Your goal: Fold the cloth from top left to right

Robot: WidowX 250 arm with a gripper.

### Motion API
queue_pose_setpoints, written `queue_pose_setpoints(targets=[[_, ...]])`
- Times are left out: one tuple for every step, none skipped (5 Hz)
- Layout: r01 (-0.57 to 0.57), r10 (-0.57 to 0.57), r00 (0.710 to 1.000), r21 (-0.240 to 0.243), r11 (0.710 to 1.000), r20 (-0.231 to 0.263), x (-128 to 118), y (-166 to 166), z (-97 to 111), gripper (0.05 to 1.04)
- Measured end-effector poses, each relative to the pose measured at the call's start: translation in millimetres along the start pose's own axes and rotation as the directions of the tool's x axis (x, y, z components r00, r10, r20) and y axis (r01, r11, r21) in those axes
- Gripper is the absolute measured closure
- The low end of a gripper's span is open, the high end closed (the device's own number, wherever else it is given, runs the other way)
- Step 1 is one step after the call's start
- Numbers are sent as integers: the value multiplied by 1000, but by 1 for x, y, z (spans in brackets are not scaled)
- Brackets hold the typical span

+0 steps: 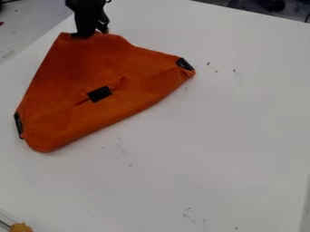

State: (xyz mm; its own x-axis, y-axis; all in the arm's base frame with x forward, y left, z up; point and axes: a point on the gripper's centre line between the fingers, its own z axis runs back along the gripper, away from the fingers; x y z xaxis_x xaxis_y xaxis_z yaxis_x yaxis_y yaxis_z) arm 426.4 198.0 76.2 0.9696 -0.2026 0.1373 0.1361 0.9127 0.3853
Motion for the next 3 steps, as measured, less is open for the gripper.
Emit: queue_pose_setpoints(targets=[[-47,47,999,-10,999,5,-11,-34,18,1022],[-112,113,993,-64,992,12,-26,-65,28,1022],[-164,163,986,-126,978,-19,-42,-96,24,1022]])
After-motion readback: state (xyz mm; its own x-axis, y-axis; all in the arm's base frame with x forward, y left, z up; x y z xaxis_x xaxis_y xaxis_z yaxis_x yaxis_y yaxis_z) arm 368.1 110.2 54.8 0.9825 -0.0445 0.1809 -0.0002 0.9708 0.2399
